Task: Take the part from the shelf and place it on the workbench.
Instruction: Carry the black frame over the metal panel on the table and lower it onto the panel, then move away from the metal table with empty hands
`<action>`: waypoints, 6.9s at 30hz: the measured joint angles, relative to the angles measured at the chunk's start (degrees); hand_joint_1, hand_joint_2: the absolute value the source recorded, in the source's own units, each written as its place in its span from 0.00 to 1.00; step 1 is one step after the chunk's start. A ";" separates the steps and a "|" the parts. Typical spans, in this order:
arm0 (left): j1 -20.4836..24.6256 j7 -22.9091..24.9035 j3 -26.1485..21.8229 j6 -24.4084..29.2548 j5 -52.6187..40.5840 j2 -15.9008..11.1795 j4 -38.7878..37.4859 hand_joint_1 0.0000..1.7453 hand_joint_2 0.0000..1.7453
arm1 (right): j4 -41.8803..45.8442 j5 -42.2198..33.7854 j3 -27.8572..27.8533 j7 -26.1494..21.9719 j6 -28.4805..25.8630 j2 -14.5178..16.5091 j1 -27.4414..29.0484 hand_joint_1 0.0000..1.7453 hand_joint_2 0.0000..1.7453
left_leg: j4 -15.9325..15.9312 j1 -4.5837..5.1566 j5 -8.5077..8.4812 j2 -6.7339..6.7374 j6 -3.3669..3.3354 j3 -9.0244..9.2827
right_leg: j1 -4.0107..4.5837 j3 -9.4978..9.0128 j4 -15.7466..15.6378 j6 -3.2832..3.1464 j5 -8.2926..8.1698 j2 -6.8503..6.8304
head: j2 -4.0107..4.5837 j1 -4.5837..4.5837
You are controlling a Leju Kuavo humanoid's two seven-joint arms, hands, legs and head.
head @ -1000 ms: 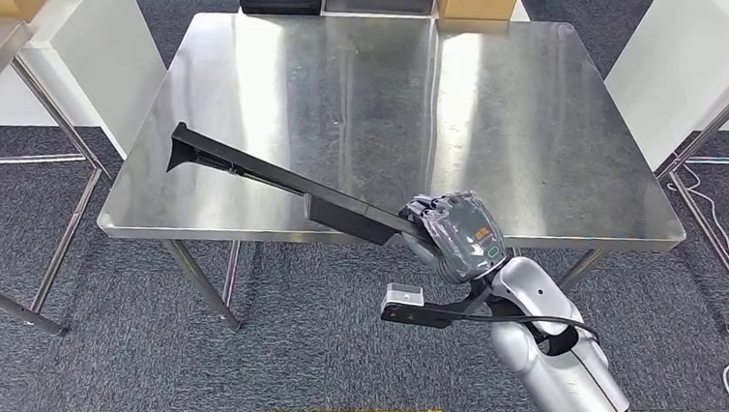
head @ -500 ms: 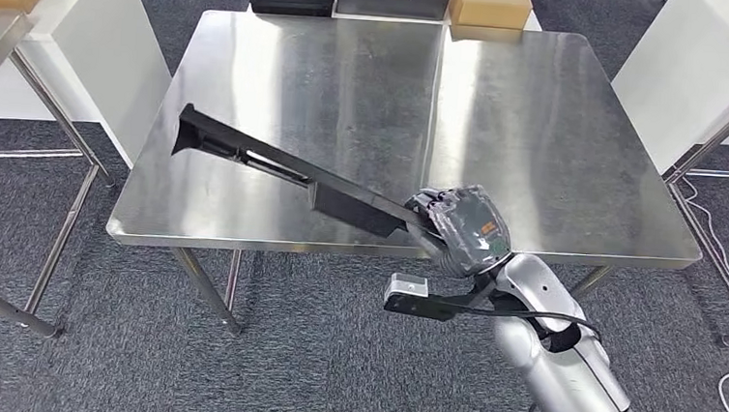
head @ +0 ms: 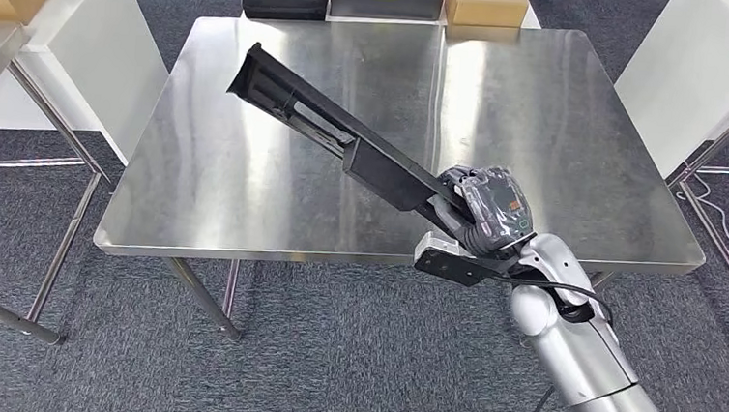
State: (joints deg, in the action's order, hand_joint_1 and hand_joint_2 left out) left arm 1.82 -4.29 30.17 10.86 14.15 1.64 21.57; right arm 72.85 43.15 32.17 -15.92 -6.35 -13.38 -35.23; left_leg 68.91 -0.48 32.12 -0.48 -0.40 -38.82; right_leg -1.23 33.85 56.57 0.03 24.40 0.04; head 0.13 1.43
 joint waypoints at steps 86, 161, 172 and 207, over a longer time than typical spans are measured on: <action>-1.54 -3.57 17.49 6.45 21.12 -5.12 6.68 0.00 1.00 | -20.06 -2.93 9.72 2.80 9.40 0.65 -16.68 1.00 1.00 | -11.49 0.00 -6.18 -0.04 -0.97 5.46 | -0.71 1.25 0.81 3.47 -0.43 -0.27 | 0.00 -0.49; -7.32 -19.41 12.97 18.90 22.66 -8.95 23.98 0.00 0.00 | -24.11 -6.89 10.41 2.08 10.81 0.39 -17.47 0.00 1.00 | -11.32 1.04 -9.93 -0.05 -2.26 1.27 | 0.67 -3.37 -1.16 1.81 2.87 0.02 | 0.00 -0.06; -5.67 -21.74 12.99 15.64 26.48 -7.25 16.20 0.00 0.00 | -29.39 -9.72 7.95 8.65 14.83 -2.58 -21.23 0.00 1.00 | -11.32 1.04 -9.94 -0.06 -2.26 1.29 | 0.67 -3.39 -1.16 1.81 2.86 0.01 | 0.00 -0.07; -1.04 -30.18 4.95 8.53 36.74 3.24 -4.73 0.00 0.00 | 21.57 18.07 -70.27 10.37 -13.48 -10.89 49.09 0.00 0.00 | -11.28 1.23 -8.89 -1.13 -2.58 2.25 | 0.50 -4.12 -1.34 2.49 3.96 -1.02 | 0.00 -0.04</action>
State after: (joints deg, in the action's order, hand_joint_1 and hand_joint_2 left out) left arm 0.78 -34.47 35.12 19.39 50.89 4.87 16.84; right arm 94.43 61.22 -38.09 -5.55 -19.84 -24.27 13.86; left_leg 57.63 0.75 23.23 -1.61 -2.98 -36.57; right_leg -0.73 29.73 55.23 2.52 28.36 -0.98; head 0.13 1.39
